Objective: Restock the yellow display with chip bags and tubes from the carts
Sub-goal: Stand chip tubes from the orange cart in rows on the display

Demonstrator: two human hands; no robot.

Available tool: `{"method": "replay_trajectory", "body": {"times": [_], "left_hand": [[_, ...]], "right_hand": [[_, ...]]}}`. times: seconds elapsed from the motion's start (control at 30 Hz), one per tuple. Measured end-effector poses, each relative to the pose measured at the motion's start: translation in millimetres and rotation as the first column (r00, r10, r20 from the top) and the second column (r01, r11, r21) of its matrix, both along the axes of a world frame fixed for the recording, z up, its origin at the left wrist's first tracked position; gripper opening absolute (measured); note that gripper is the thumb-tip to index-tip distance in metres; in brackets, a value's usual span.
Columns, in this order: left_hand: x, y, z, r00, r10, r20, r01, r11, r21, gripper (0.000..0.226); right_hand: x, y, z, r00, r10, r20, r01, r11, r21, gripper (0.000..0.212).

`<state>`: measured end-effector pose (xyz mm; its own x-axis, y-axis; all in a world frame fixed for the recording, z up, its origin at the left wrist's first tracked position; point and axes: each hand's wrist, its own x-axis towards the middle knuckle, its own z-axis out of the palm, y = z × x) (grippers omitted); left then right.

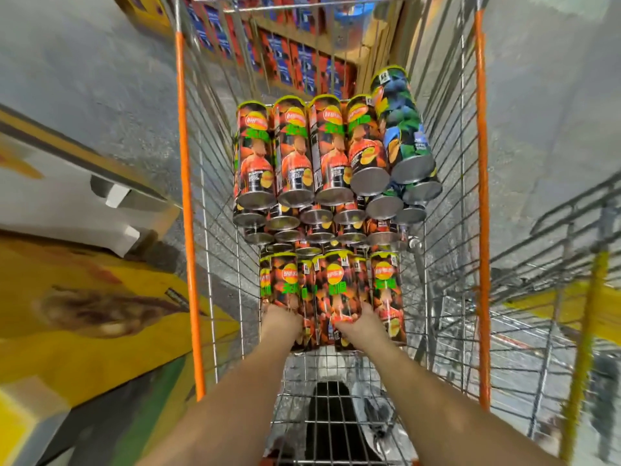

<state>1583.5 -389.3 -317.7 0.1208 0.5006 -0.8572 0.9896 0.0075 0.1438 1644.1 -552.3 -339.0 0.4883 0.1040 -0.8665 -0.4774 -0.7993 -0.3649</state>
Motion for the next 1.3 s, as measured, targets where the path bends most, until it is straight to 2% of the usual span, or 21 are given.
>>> {"method": "replay_trajectory", "body": {"times": [0.13, 0.23, 0.33, 0.37, 0.43, 0.47, 0.53, 0.6, 0.67, 0.77, 0.83, 0.93, 1.03, 1.17, 1.3], "left_hand": [[4.1, -1.6, 21.4, 0.999, 0.022, 0.042, -0.022, 1.000, -0.019, 0.040], [1.4, -2.6, 38.0, 0.993, 0.044, 0.106, -0.037, 0.997, -0.069, 0.047], [-6.6, -1.7, 67.5, 0.971, 0.056, 0.233, -0.028, 0.992, -0.122, 0.054], [-8.3, -0.6, 77.7, 0.961, 0.051, 0.270, -0.015, 0.991, -0.132, 0.053], [-19.7, 7.6, 115.0, 0.924, 0.040, 0.381, 0.010, 0.991, -0.130, 0.038], [-25.2, 13.2, 132.8, 0.897, 0.056, 0.437, 0.006, 0.990, -0.140, 0.033], [-39.4, 26.1, 164.1, 0.843, 0.041, 0.536, 0.029, 0.992, -0.122, 0.038], [-62.9, 42.0, 197.2, 0.786, 0.012, 0.618, 0.056, 0.994, -0.090, 0.052], [-89.3, 57.0, 227.5, 0.730, 0.032, 0.683, 0.057, 0.993, -0.107, 0.055], [-141.4, 84.3, 269.7, 0.637, 0.071, 0.768, 0.013, 0.995, -0.103, 0.035], [-182.9, 104.9, 293.6, 0.578, 0.095, 0.811, -0.023, 0.995, -0.101, 0.035], [-249.2, 139.9, 314.4, 0.528, 0.127, 0.840, -0.113, 0.990, -0.079, 0.060], [-307.4, 166.9, 323.7, 0.478, 0.187, 0.858, -0.204, 0.974, -0.099, 0.053], [-386.1, 197.6, 328.6, 0.419, 0.218, 0.882, -0.324, 0.943, -0.080, 0.062], [-443.2, 222.8, 319.6, 0.421, 0.264, 0.868, -0.439, 0.896, -0.060, 0.072]], "right_hand": [[1.9, -6.4, 11.4, 0.994, -0.003, -0.106, 0.007, 0.999, 0.032, 0.082], [-1.9, -10.0, 36.5, 0.983, -0.082, -0.167, 0.097, 0.991, 0.089, 0.094], [-8.2, -13.3, 75.4, 0.987, -0.101, -0.128, 0.119, 0.982, 0.147, 0.099], [-8.0, -13.6, 93.3, 0.987, -0.108, -0.121, 0.127, 0.978, 0.167, 0.096], [-13.5, -6.1, 138.4, 0.994, -0.090, -0.058, 0.102, 0.959, 0.264, 0.069], [-15.8, -2.4, 160.9, 0.999, -0.049, -0.017, 0.052, 0.953, 0.298, 0.057], [-24.5, 8.1, 210.4, 0.996, 0.009, 0.088, -0.039, 0.937, 0.347, 0.041], [-43.3, 22.3, 251.8, 0.979, 0.006, 0.204, -0.091, 0.906, 0.414, 0.044], [-65.7, 37.8, 284.7, 0.964, 0.007, 0.267, -0.132, 0.881, 0.453, 0.047], [-104.1, 70.3, 322.3, 0.943, 0.033, 0.332, -0.210, 0.833, 0.513, 0.048], [-133.6, 97.7, 341.2, 0.929, 0.078, 0.361, -0.276, 0.798, 0.537, 0.049], [-179.0, 140.7, 356.4, 0.906, 0.145, 0.397, -0.367, 0.735, 0.570, 0.047], [-218.2, 180.1, 359.3, 0.868, 0.238, 0.435, -0.469, 0.680, 0.563, 0.055], [-274.3, 239.3, 359.0, 0.805, 0.371, 0.462, -0.588, 0.603, 0.539, 0.053], [-315.3, 288.5, 348.7, 0.697, 0.513, 0.500, -0.716, 0.519, 0.466, 0.072]]}}
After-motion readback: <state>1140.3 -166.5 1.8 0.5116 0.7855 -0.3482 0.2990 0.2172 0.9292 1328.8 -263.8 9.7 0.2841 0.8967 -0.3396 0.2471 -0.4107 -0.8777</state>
